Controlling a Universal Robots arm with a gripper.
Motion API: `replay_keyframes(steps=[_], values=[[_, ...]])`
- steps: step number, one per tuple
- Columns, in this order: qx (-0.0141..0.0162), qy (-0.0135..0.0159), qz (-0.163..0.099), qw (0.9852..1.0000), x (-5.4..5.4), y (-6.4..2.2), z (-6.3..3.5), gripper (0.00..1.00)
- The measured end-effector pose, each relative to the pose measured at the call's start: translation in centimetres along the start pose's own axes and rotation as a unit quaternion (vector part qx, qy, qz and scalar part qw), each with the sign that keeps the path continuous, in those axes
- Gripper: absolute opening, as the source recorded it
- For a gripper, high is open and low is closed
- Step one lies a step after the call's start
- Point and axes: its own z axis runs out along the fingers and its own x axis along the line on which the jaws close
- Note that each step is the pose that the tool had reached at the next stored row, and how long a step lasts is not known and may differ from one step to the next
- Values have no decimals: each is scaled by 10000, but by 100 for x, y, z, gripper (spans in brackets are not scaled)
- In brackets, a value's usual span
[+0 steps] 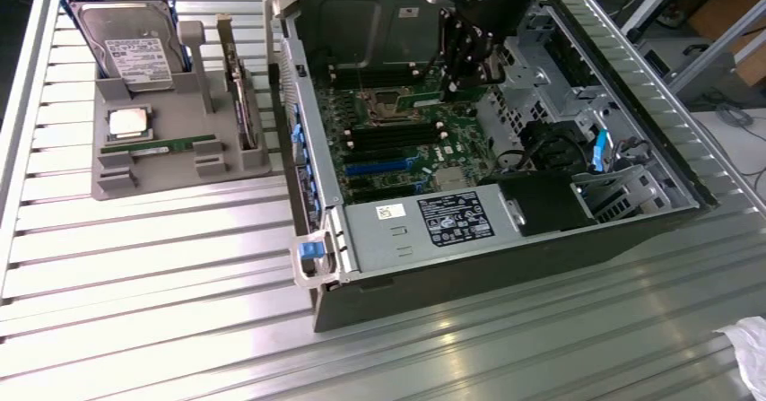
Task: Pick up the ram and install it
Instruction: 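Insert the ram into the slot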
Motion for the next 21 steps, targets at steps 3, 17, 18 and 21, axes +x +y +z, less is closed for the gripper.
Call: replay_keyframes(steps=[3,17,18,21], values=[[0,0,0,10000,0,-1,14,13],[0,0,0,10000,0,-4,97,13],[0,0,0,10000,0,-4,104,13],[0,0,0,10000,0,-4,117,13]])
